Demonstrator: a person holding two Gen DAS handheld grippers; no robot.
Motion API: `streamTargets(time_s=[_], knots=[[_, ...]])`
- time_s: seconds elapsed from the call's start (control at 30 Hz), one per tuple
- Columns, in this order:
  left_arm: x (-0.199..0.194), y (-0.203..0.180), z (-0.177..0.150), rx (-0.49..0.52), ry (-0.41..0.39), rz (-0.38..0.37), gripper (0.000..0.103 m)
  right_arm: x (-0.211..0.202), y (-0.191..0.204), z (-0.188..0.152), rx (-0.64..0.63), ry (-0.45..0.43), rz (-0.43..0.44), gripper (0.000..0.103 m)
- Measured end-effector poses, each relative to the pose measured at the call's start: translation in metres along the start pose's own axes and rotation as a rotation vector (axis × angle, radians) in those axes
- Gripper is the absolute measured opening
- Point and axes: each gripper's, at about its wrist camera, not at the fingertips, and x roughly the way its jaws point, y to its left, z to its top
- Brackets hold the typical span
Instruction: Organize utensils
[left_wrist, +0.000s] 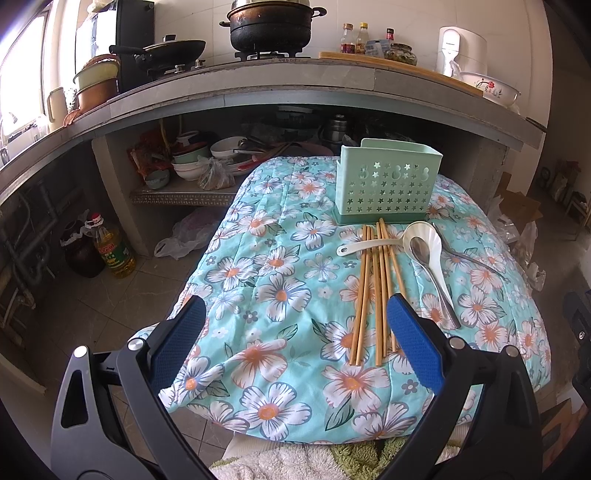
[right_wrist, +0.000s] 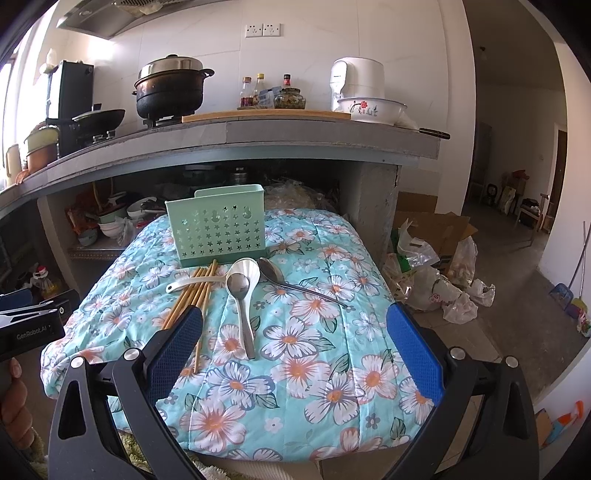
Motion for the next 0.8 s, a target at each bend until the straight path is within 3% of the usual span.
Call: streamTargets(time_s=[0.8], knots=[[0.0007,0.0004,-0.0009,-0.002,0.002,-0.002,0.095,0.0044,-0.0013,-0.0007,0.004,0.029,0.013,0.097]])
